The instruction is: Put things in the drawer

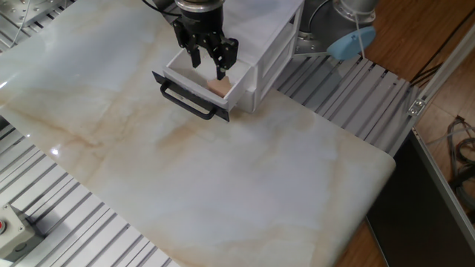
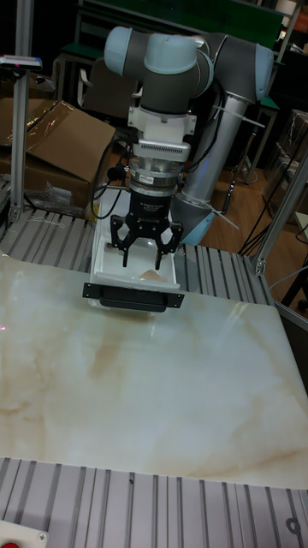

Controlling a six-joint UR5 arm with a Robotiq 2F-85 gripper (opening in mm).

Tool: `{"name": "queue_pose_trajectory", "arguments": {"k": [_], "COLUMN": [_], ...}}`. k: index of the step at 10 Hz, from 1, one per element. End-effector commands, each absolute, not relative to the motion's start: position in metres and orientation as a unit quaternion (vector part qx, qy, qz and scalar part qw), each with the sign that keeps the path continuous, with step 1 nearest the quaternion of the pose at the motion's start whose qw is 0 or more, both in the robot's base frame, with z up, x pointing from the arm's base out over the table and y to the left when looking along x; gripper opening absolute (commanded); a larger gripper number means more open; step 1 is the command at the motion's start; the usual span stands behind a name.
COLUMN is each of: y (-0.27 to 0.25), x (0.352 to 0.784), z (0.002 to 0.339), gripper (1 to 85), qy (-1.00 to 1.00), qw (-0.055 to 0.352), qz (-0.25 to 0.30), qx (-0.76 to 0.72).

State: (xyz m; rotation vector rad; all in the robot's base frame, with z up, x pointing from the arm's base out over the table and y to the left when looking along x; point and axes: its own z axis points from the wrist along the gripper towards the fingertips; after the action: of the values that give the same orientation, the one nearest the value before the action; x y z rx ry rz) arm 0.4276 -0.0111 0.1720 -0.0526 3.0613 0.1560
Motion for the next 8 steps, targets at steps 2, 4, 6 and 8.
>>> {"name": "queue_pose_trajectory", "arguments": {"k": [2,4,6,8], "y": [-0.017,-0.020,-0.021,-0.019], "x": [0.435,0.439,0.446,0.459], "z": [0.179,0.190,0.206,0.219], "gripper": [49.3,43.7,31.7,8.7], "qy": [0.998,0.998,0.997,0.996], "qw": [0.054,0.056,0.059,0.073], "qz": [0.042,0.036,0.035,0.037], "qx": [-0.002,0.006,0.022,0.047]}}
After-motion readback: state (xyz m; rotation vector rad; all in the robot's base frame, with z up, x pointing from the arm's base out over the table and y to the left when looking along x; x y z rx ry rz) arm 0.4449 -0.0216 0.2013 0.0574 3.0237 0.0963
